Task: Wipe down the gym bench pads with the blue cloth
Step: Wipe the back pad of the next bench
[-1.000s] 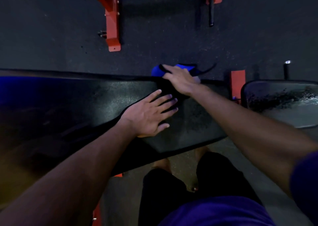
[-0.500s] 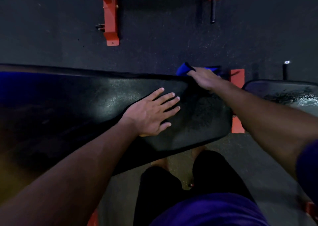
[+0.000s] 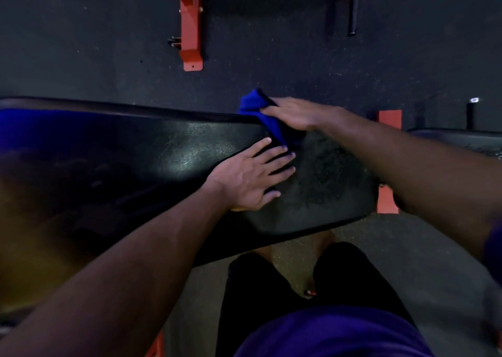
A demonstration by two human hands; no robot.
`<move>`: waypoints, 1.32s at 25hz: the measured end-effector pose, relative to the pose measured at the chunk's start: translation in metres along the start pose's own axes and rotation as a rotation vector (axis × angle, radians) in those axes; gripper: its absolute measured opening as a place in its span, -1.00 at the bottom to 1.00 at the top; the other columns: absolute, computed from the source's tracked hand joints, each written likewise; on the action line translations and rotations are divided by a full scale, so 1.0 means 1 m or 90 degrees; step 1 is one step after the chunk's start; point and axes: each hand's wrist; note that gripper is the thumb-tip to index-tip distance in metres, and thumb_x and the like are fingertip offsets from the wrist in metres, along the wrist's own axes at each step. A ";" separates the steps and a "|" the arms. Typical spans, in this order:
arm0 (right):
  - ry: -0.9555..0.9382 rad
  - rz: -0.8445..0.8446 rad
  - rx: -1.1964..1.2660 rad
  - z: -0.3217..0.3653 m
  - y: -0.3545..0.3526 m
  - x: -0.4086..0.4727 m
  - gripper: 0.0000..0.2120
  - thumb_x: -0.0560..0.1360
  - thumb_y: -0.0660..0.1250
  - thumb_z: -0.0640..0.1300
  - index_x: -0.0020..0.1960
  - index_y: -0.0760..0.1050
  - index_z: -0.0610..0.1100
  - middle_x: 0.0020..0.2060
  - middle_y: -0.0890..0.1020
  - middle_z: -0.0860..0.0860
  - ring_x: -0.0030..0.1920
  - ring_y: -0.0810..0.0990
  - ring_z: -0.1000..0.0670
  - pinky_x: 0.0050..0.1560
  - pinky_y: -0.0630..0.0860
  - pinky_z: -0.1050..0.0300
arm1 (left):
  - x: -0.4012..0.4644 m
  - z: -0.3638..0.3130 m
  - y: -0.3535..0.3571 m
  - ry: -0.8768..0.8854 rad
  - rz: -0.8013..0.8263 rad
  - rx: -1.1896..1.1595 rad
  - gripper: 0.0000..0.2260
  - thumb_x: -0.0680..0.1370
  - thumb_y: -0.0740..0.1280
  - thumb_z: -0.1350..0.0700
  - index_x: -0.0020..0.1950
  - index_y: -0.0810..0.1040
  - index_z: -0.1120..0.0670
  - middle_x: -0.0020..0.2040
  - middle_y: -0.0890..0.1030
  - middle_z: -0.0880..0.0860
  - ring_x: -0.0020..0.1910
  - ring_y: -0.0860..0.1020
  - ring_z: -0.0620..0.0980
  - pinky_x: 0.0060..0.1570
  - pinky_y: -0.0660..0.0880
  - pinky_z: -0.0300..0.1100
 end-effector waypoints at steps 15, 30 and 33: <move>-0.222 -0.158 -0.171 0.160 0.003 -0.039 -0.54 0.50 0.17 -0.24 0.41 0.35 -0.21 0.30 0.53 -0.17 0.27 0.51 -0.11 0.28 0.37 0.20 | -0.023 -0.011 -0.033 -0.037 0.051 -0.065 -0.45 0.71 -0.02 -0.21 0.66 0.13 -0.01 0.67 0.10 0.08 0.65 0.04 0.06 0.60 -0.11 0.04; 0.174 -0.633 0.263 0.103 0.188 -0.221 -0.71 0.65 0.17 -0.05 0.35 0.43 -0.03 0.25 0.58 -0.04 0.31 0.51 -0.08 0.24 0.33 0.14 | -0.254 -0.005 -0.054 -0.219 -0.082 -0.080 -0.49 0.71 0.11 -0.10 0.64 0.19 0.02 0.66 0.14 0.06 0.65 0.06 0.02 0.60 -0.18 0.05; 0.181 -0.662 0.242 0.112 0.214 -0.236 -0.75 0.63 0.19 -0.09 0.29 0.43 -0.06 0.19 0.59 -0.04 0.26 0.53 -0.08 0.21 0.36 0.12 | -0.246 -0.009 -0.057 -0.216 -0.047 -0.054 -0.47 0.72 0.04 -0.12 0.67 0.07 0.00 0.68 0.02 0.04 0.66 -0.05 -0.01 0.60 -0.23 0.06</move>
Point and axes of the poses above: each hand's wrist, its own x-axis towards the middle knuckle, its own y-axis out of the palm, z = x × y
